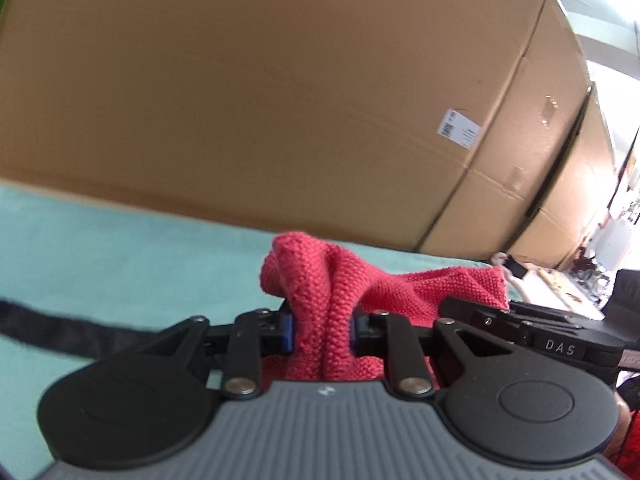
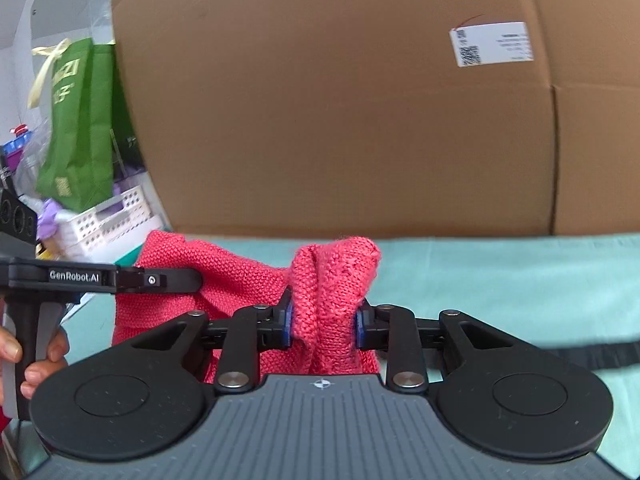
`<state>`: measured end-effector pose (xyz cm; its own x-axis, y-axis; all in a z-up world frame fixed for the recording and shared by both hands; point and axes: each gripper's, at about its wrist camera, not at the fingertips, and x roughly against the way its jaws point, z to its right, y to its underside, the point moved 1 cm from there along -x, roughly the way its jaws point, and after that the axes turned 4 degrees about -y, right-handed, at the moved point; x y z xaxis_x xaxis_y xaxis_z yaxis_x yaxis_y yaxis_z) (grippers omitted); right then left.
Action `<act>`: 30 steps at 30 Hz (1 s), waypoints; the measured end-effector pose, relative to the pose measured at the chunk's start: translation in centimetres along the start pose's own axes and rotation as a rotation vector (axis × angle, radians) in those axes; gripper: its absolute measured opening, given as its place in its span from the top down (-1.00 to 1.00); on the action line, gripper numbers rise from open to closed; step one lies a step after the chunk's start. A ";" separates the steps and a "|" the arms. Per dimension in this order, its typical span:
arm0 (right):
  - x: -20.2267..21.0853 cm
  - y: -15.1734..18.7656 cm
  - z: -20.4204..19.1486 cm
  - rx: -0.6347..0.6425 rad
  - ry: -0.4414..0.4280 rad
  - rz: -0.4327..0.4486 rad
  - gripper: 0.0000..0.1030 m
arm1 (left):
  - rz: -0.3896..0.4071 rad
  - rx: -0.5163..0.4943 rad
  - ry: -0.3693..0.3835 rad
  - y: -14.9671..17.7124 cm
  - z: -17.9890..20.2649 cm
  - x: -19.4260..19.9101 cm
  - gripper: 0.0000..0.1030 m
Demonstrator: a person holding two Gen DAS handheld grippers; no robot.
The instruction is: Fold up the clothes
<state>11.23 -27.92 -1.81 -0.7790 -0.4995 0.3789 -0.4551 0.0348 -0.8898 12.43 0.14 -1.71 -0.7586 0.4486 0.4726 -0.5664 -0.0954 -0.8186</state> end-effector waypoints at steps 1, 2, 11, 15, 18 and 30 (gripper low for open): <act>-1.0 -0.4 0.2 0.003 0.002 -0.005 0.43 | 0.003 -0.009 -0.014 -0.7 -0.3 -0.6 0.63; -1.9 -0.8 0.4 0.006 0.004 -0.011 0.43 | 0.006 -0.018 -0.028 -1.3 -0.6 -1.1 0.63; -9.0 -2.8 2.2 0.026 0.040 -0.062 0.43 | -0.016 -0.143 -0.175 -4.0 -1.9 -6.9 0.40; -11.3 -2.3 2.3 0.046 0.086 -0.116 0.40 | -0.036 -0.205 -0.250 -3.4 -2.2 -8.6 -0.10; -11.1 -1.7 2.2 0.060 0.122 -0.112 0.24 | -0.013 -0.258 -0.301 -2.7 -2.8 -8.0 -0.60; -5.6 -3.1 -0.6 -0.011 0.101 0.039 0.69 | 0.023 -0.308 -0.378 -3.8 -2.6 -5.5 -0.82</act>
